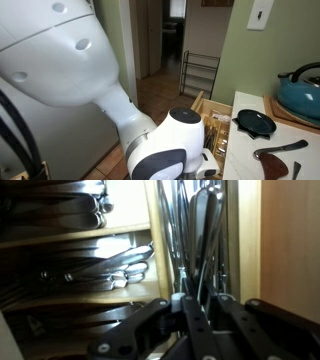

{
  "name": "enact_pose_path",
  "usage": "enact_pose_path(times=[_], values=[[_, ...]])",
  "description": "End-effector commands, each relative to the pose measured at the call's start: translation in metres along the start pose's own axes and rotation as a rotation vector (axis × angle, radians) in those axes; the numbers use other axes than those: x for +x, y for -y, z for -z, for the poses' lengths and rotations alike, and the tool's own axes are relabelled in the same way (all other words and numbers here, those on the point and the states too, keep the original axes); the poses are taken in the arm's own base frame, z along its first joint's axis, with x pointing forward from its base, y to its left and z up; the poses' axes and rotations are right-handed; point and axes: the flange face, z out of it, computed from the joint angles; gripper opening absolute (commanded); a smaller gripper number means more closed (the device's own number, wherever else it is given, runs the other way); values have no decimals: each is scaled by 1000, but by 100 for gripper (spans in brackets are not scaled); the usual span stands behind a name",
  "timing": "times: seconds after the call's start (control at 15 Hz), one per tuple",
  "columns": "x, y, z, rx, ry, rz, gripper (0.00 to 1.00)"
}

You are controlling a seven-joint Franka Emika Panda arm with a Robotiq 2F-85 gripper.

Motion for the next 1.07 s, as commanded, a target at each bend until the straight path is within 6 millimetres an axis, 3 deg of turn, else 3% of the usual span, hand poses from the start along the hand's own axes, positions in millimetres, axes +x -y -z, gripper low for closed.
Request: enact_pose_path(times=[0.0, 0.2, 0.6, 0.87, 0.93, 1.0], values=[[-1, -2, 31, -25, -44, -4, 3], [1, -2, 39, -35, -54, -1, 3], [2, 10, 11, -9, -9, 15, 3], [2, 10, 3, 2, 7, -33, 3], [2, 11, 1, 3, 10, -40, 10], [2, 12, 0, 6, 12, -42, 30]])
